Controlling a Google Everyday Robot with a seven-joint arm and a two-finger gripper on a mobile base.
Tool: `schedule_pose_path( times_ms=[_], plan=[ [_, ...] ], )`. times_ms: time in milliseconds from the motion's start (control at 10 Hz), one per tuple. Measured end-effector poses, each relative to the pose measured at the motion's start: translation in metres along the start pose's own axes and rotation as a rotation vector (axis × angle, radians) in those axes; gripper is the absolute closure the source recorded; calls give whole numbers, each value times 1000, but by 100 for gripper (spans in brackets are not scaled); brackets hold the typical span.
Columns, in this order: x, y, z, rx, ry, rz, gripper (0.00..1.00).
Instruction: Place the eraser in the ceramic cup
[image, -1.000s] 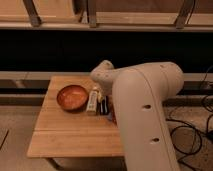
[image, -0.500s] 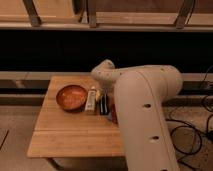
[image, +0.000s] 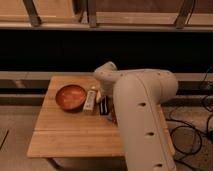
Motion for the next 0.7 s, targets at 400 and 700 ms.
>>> schedule_pose_path(
  times_ms=[400,700],
  plan=[
    [-17,-4,3,1,-20,-13,54],
    [-23,1,4,-19,-30,-15,85]
  ],
)
